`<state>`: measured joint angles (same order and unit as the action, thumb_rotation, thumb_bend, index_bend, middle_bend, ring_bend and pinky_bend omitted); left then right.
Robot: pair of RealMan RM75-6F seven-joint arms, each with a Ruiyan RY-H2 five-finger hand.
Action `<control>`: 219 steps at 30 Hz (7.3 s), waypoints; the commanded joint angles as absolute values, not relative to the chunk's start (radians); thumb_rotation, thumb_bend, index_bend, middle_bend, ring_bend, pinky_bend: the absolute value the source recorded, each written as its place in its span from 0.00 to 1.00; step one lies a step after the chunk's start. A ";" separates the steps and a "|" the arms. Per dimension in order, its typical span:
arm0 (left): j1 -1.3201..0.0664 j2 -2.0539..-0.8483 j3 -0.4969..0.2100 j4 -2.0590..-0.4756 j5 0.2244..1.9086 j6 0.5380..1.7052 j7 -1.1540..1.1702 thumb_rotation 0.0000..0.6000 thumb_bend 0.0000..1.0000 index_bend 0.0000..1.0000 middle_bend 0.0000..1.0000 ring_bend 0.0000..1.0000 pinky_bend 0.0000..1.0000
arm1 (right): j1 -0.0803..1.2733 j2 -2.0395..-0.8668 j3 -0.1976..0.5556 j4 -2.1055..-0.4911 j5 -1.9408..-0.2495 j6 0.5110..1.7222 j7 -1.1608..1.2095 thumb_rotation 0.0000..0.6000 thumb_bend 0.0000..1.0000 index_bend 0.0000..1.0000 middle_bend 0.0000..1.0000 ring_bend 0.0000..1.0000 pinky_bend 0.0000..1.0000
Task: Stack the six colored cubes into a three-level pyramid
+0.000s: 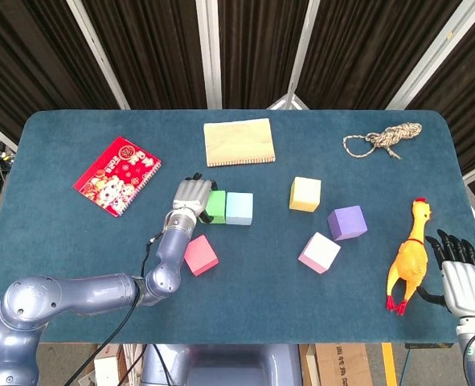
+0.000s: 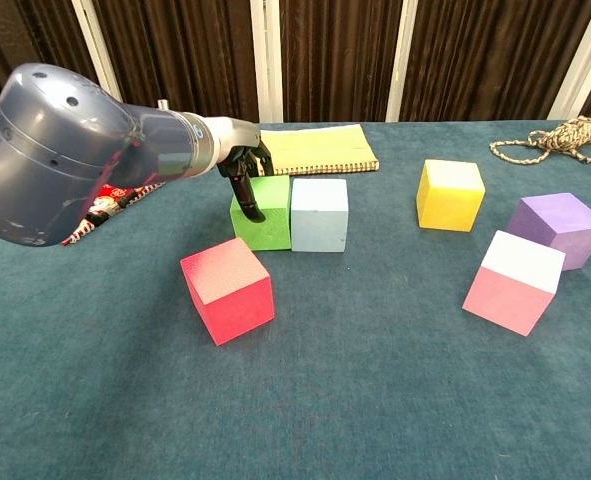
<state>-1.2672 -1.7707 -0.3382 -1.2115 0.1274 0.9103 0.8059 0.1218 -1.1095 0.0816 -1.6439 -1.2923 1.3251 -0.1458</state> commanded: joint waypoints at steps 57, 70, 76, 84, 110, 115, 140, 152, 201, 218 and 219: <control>-1.252 -1.608 -0.358 -1.430 0.143 0.925 0.853 1.00 0.21 0.12 0.02 0.02 0.14 | 0.122 -1.109 0.079 -1.646 -1.292 1.322 -0.148 1.00 0.19 0.13 0.05 0.03 0.00; -0.974 -1.220 -0.328 -1.733 0.508 0.964 0.568 1.00 0.20 0.13 0.01 0.00 0.10 | 0.244 -1.237 0.147 -1.839 -1.286 1.264 -0.282 1.00 0.19 0.17 0.08 0.05 0.00; -0.825 -1.094 -0.304 -1.790 0.728 0.972 0.365 1.00 0.20 0.13 0.04 0.00 0.10 | 0.278 -1.023 0.219 -1.841 -1.251 1.153 -0.095 1.00 0.19 0.21 0.11 0.07 0.00; -0.728 -0.973 -0.268 -1.813 0.858 0.927 0.211 1.00 0.20 0.13 0.03 0.00 0.10 | 0.503 -1.024 0.297 -1.880 -0.961 0.927 -0.279 1.00 0.19 0.21 0.12 0.07 0.00; -0.488 -0.956 -0.211 -1.770 1.187 1.154 -0.085 1.00 0.20 0.13 0.03 0.00 0.05 | 0.939 -1.480 0.253 -1.345 -0.494 0.820 -0.540 1.00 0.19 0.21 0.15 0.07 0.00; -0.467 -0.951 -0.207 -1.743 1.187 1.159 -0.112 1.00 0.20 0.13 0.03 0.00 0.05 | 0.952 -1.494 0.253 -1.305 -0.480 0.809 -0.533 1.00 0.19 0.21 0.15 0.07 0.00; -0.442 -0.961 -0.202 -1.677 1.189 1.128 -0.139 1.00 0.20 0.13 0.03 0.00 0.05 | 1.011 -1.528 0.221 -1.191 -0.369 0.762 -0.571 1.00 0.19 0.21 0.17 0.07 0.00; -0.442 -0.974 -0.206 -1.665 1.174 1.114 -0.132 1.00 0.20 0.14 0.03 0.00 0.05 | 1.018 -1.549 0.222 -1.150 -0.388 0.751 -0.554 1.00 0.19 0.26 0.27 0.11 0.00; -0.382 -0.950 -0.163 -1.681 1.239 1.180 -0.025 1.00 0.20 0.14 0.03 0.00 0.05 | 1.012 -1.447 0.237 -1.418 -0.391 0.898 -0.613 1.00 0.19 0.38 0.45 0.24 0.00; -0.260 -1.009 -0.105 -1.736 1.291 1.385 0.127 1.00 0.20 0.14 0.04 0.00 0.05 | 1.000 -1.450 0.200 -1.566 -0.436 0.975 -0.631 1.00 0.19 0.38 0.45 0.24 0.00; -0.255 -1.012 -0.104 -1.739 1.296 1.391 0.114 1.00 0.20 0.14 0.04 0.00 0.05 | 1.001 -1.455 0.200 -1.562 -0.434 0.975 -0.632 1.00 0.19 0.38 0.45 0.24 0.00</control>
<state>-0.2633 -1.0058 -0.1071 -1.7340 1.2895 1.3816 0.1286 1.0005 -1.4533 0.2000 -1.5632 -0.4350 0.9745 -0.6319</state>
